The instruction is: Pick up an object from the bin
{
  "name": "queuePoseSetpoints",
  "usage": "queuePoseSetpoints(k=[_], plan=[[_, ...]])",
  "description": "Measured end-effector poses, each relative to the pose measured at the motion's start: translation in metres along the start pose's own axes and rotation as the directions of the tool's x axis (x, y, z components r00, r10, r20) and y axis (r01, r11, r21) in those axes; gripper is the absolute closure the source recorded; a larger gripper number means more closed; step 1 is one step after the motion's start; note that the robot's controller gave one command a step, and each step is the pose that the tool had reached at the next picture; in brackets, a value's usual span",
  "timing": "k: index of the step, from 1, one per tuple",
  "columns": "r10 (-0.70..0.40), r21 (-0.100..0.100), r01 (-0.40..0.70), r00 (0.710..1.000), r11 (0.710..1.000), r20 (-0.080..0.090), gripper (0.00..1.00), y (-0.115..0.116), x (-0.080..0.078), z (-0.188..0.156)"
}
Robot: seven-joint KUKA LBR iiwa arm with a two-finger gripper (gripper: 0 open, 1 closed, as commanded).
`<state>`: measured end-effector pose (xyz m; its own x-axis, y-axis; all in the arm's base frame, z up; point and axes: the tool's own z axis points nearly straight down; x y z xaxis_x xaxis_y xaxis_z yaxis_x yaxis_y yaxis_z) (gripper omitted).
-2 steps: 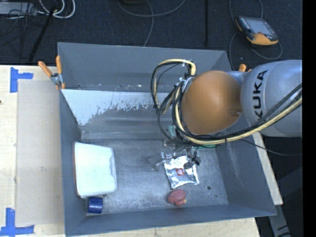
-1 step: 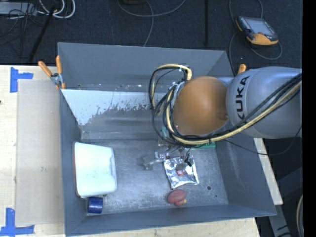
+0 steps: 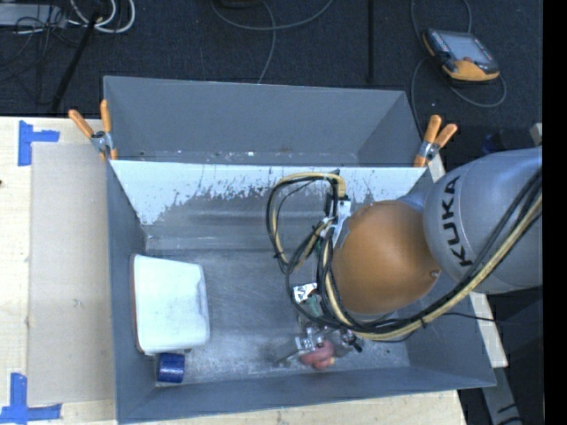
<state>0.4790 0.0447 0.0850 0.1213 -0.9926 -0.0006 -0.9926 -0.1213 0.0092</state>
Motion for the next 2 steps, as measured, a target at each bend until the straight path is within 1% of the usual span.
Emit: queuePoseSetpoints(k=[1,2], plan=[[-0.004,0.013,0.004,1.000,1.000,0.000,1.00,-0.005,0.000,-0.002],[-0.066,0.016,0.066,0.998,0.998,0.001,1.00,-0.009,-0.049,-0.210]])
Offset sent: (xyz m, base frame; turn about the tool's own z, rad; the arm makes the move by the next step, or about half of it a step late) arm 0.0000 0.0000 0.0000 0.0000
